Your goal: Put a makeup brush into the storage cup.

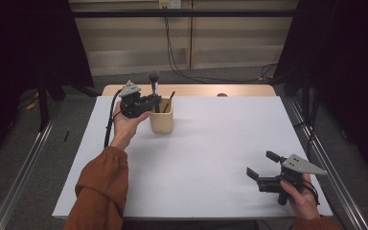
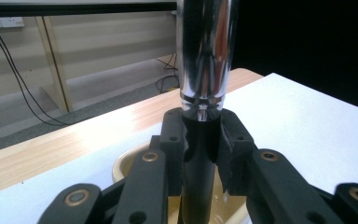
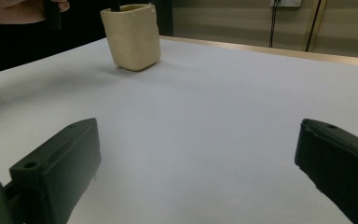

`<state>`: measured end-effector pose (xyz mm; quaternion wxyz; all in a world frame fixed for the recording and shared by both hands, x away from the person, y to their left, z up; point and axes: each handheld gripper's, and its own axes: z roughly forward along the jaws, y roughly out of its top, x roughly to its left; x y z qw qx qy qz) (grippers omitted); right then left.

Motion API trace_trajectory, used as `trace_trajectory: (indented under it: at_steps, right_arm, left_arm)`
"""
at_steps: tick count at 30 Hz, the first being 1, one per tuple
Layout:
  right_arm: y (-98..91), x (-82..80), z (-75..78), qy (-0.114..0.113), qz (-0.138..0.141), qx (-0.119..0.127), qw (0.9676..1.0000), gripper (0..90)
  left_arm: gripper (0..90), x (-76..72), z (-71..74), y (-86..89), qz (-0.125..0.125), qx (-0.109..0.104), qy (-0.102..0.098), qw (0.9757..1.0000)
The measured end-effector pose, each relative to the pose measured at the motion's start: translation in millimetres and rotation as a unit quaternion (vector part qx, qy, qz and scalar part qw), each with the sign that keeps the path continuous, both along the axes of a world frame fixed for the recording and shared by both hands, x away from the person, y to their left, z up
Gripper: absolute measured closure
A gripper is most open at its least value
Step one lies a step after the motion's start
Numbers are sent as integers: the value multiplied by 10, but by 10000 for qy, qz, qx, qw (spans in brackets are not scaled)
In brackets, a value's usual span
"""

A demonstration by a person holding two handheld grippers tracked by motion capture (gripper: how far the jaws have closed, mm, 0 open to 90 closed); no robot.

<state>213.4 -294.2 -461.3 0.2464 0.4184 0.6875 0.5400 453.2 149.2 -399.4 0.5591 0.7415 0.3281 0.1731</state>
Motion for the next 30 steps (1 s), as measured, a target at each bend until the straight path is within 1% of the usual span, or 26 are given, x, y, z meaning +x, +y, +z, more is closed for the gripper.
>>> trace_trajectory:
  at_steps: [9, 13, 17, 21, 22, 23, 25, 27, 30]
  right_arm:
    - [9, 1, -4, 8, 13, 12, 10000, 0]
    - [8, 1, -7, 20, 3, 25, 10000, 0]
    - [12, 2, -9, 22, 12, 21, 10000, 0]
    - [12, 3, -12, 25, 15, 25, 10000, 0]
    - [12, 3, -13, 28, 18, 30, 10000, 0]
    - [13, 3, -13, 26, 18, 28, 10000, 0]
    - [13, 3, -12, 26, 20, 31, 10000, 0]
    - [13, 3, -12, 24, 20, 32, 10000, 0]
    - [14, 4, -12, 22, 20, 28, 10000, 0]
  left_arm:
    - [747, -10, -86, -33, -21, 89, 46, 9999]
    - [747, -17, -120, -48, -32, 70, 77, 9999]
    - [747, -15, -145, -51, -37, 177, 86, 9998]
    - [747, -13, -171, -48, -23, 153, 131, 9998]
    - [747, -10, -175, -44, -30, 187, 121, 9997]
    - [747, -13, -182, -49, -14, 140, 155, 9998]
    - [747, -11, -188, -35, -10, 214, 158, 9996]
    - [747, -12, -197, -34, -10, 192, 169, 9997]
    - [747, -14, -209, -35, -15, 217, 189, 9996]
